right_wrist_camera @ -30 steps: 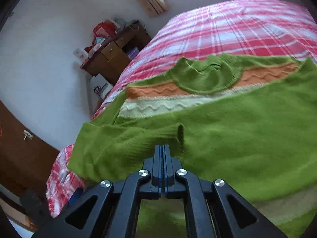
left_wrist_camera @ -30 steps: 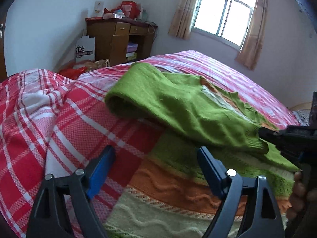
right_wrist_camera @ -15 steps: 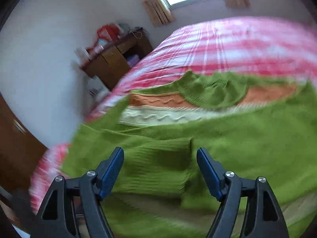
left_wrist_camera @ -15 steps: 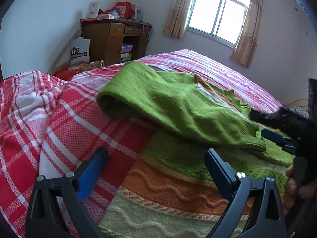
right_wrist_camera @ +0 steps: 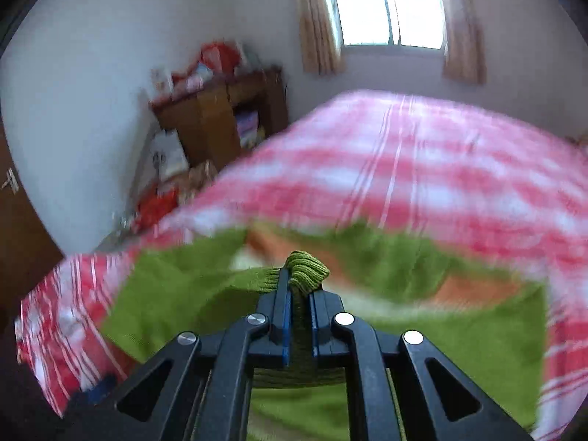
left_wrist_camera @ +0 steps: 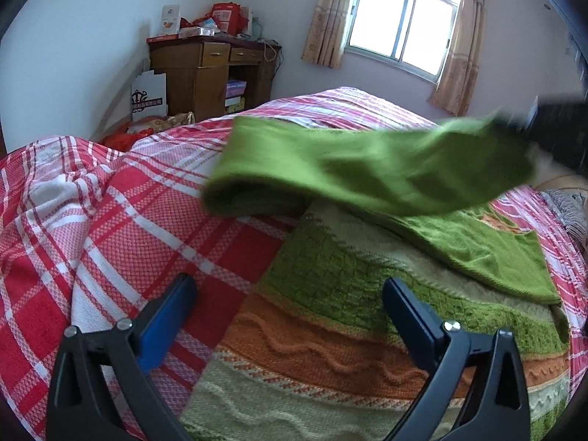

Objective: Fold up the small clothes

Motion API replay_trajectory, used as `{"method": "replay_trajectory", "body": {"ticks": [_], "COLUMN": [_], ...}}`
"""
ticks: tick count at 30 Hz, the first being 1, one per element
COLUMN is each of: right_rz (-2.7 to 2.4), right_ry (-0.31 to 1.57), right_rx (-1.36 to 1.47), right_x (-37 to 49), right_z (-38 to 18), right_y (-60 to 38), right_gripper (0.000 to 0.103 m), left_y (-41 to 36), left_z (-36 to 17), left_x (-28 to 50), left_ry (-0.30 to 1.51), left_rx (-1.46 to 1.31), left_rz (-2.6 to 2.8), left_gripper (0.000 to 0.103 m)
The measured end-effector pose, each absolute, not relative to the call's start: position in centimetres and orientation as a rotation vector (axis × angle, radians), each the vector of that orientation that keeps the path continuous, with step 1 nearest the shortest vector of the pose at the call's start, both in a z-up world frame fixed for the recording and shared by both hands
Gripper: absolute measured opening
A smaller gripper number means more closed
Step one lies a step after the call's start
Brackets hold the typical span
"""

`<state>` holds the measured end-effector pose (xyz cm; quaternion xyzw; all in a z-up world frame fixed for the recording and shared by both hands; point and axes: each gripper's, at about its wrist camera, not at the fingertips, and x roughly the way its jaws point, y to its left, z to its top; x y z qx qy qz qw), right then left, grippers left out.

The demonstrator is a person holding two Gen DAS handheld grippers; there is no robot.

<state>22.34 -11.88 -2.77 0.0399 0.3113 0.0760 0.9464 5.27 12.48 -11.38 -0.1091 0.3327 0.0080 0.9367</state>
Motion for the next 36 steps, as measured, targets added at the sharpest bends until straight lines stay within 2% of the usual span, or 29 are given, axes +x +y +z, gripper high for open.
{"method": "replay_trajectory", "body": {"ticks": [5, 9, 14, 21, 24, 25, 26, 30, 33, 36], "right_rz": [0.091, 0.025, -0.074, -0.206, -0.194, -0.205, -0.228, -0.465, -0.391, -0.246], "right_ry": [0.518, 0.522, 0.667, 0.819, 0.828, 0.828, 0.827, 0.724, 0.657, 0.675], "right_rx": [0.062, 0.047, 0.038, -0.022, 0.015, 0.034, 0.054, 0.122, 0.130, 0.103], "right_x": [21.1, 19.5, 18.5, 17.5, 16.9, 16.6, 16.2, 11.7, 9.4, 9.9], "right_z": [4.1, 4.7, -1.9, -10.7, -10.9, -10.5, -10.0, -7.2, -5.2, -4.8], "right_y": [-16.2, -20.9, -26.2, -28.3, -29.1, -29.5, -30.2, -34.1, -34.0, -31.9], "right_gripper": [0.007, 0.007, 0.007, 0.008, 0.019, 0.029, 0.034, 0.034, 0.033, 0.022], "left_y": [12.4, 12.3, 12.2, 12.0, 12.0, 11.9, 12.0, 11.8, 11.7, 12.0], "left_z": [-11.4, -11.4, -11.5, -11.6, -11.6, -11.6, -11.6, -11.1, -10.2, -7.8], "left_x": [5.4, 5.6, 5.8, 6.0, 6.0, 6.1, 6.1, 6.3, 6.8, 6.7], "left_ry": [0.683, 0.687, 0.693, 0.704, 0.711, 0.712, 0.716, 0.746, 0.765, 0.695], "left_rx": [-0.218, -0.207, -0.192, -0.166, -0.159, -0.159, -0.160, -0.146, -0.137, -0.189], "left_rz": [0.021, 0.029, 0.040, 0.057, 0.061, 0.060, 0.056, 0.078, 0.114, 0.121], "left_gripper": [0.103, 0.103, 0.103, 0.103, 0.103, 0.103, 0.103, 0.103, 0.103, 0.103]}}
